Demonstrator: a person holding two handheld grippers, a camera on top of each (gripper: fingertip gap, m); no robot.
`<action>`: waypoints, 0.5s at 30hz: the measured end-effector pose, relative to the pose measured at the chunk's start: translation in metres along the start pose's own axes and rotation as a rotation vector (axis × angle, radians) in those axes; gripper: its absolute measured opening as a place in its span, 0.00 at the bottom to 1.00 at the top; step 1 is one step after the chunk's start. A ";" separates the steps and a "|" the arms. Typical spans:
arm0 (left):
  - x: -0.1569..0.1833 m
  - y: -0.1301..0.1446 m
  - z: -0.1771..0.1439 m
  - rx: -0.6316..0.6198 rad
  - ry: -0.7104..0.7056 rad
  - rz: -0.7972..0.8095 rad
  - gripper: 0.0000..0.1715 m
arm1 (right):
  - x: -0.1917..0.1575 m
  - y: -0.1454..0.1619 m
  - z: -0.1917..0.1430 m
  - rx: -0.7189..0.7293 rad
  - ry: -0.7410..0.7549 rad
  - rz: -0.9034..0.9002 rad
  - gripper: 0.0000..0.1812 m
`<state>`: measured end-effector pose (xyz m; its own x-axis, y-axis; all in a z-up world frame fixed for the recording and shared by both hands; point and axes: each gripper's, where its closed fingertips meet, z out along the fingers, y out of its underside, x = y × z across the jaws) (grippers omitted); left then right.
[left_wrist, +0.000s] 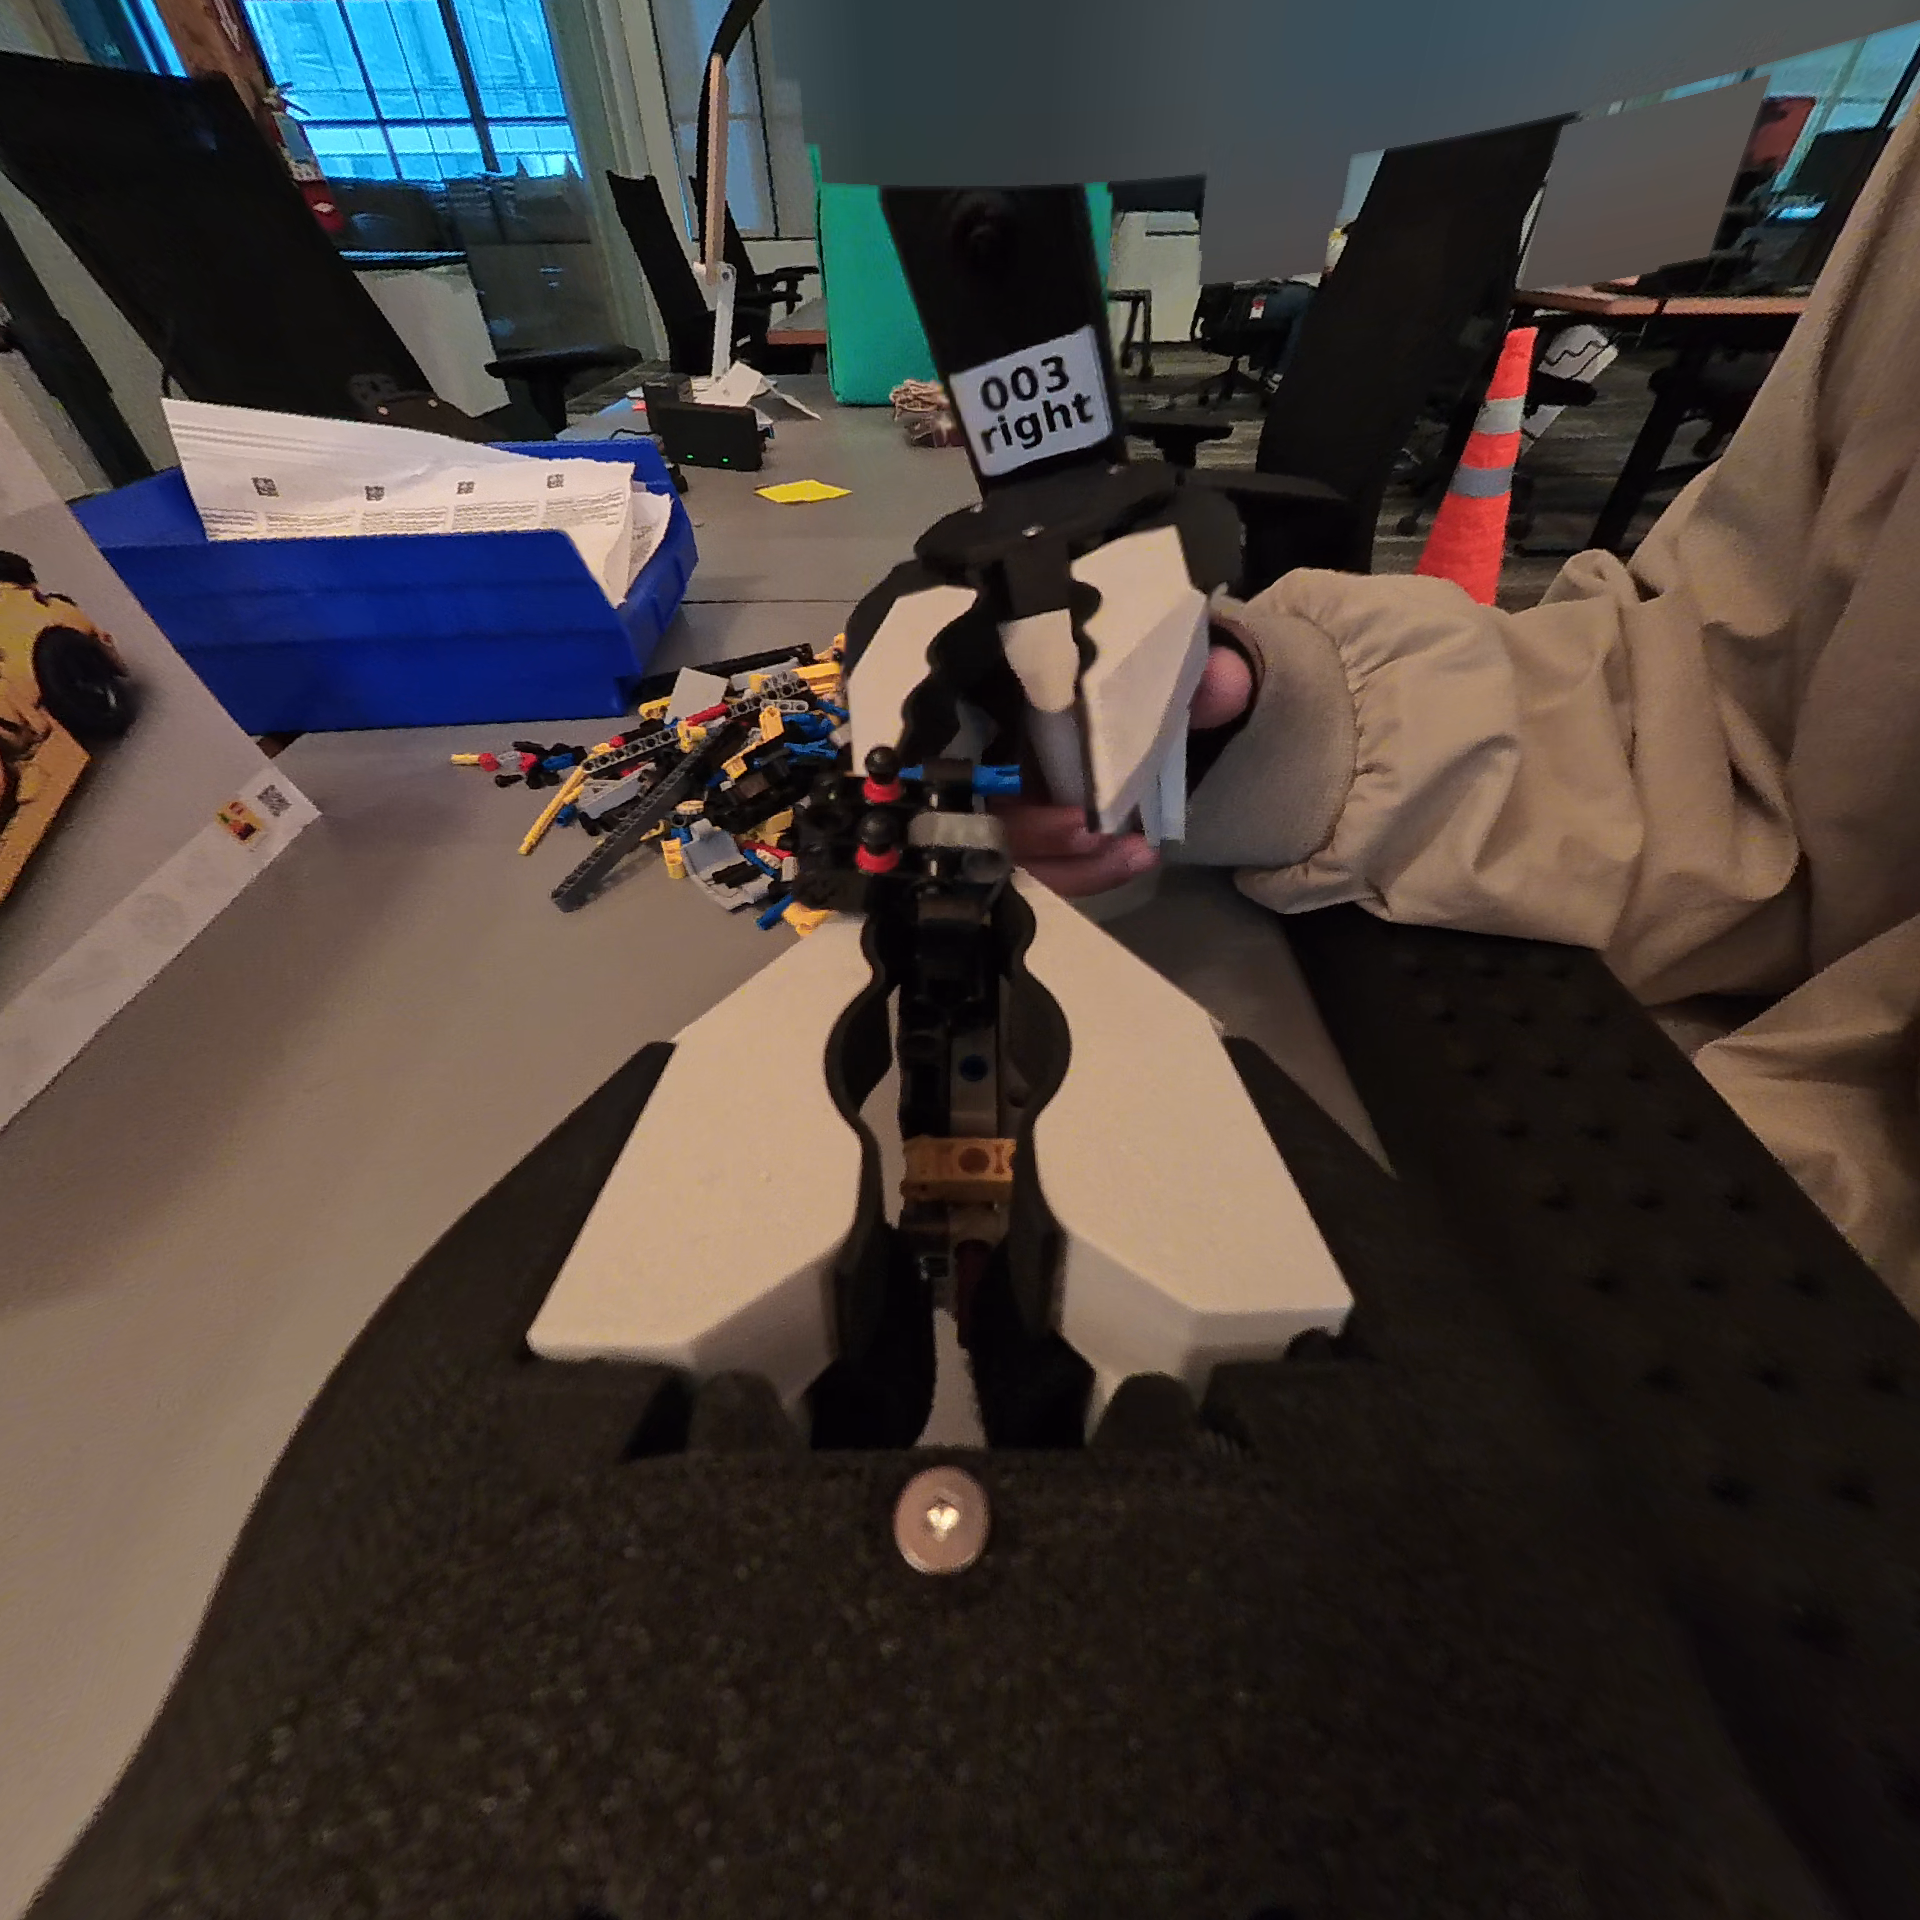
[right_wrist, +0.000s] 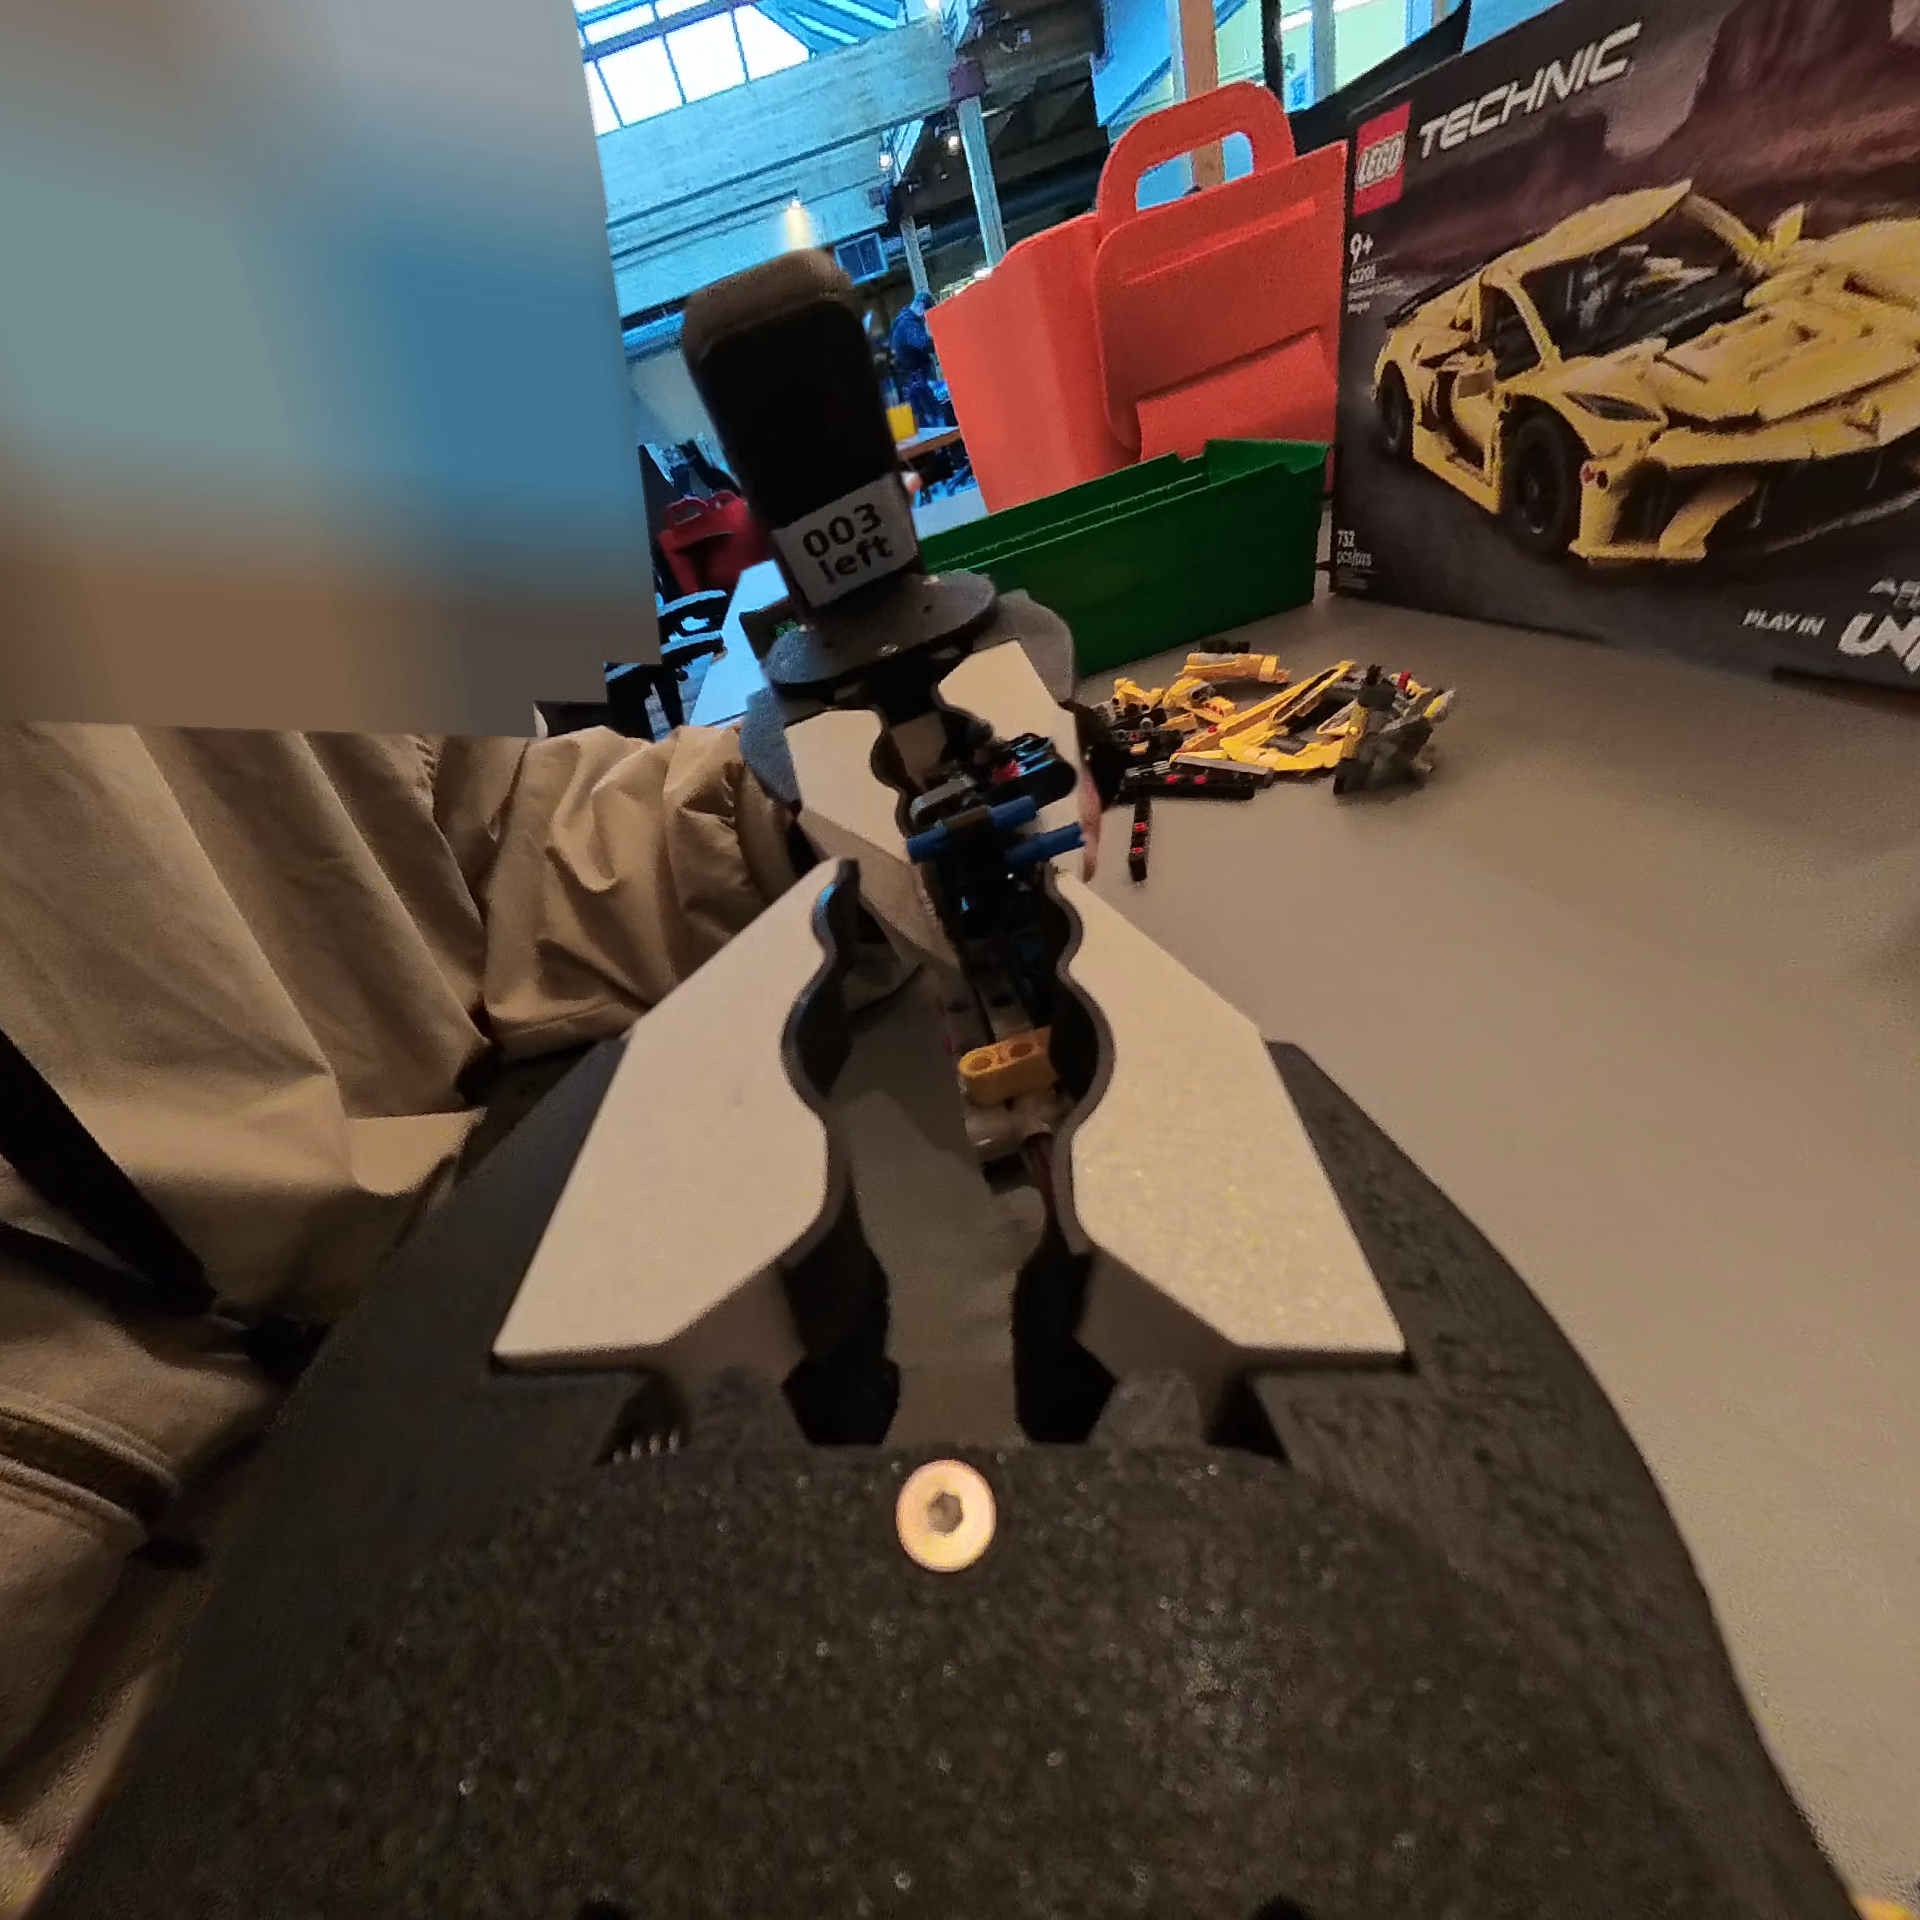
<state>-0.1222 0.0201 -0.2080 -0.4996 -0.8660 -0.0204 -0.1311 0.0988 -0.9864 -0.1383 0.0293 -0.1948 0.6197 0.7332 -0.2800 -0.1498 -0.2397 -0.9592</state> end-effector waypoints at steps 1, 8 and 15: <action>0.002 0.000 0.001 -0.007 -0.003 0.016 0.09 | 0.001 0.000 -0.001 -0.001 -0.004 0.026 0.15; 0.006 0.001 0.003 -0.028 -0.006 0.057 0.09 | -0.003 0.001 -0.004 -0.008 -0.035 0.064 0.14; 0.004 0.000 0.005 -0.025 -0.030 0.053 0.09 | 0.000 -0.001 -0.004 0.010 -0.040 0.125 0.13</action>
<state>-0.1203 0.0146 -0.2092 -0.4806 -0.8735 -0.0775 -0.1267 0.1566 -0.9795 -0.1348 0.0272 -0.1935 0.5650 0.7227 -0.3981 -0.2314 -0.3243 -0.9172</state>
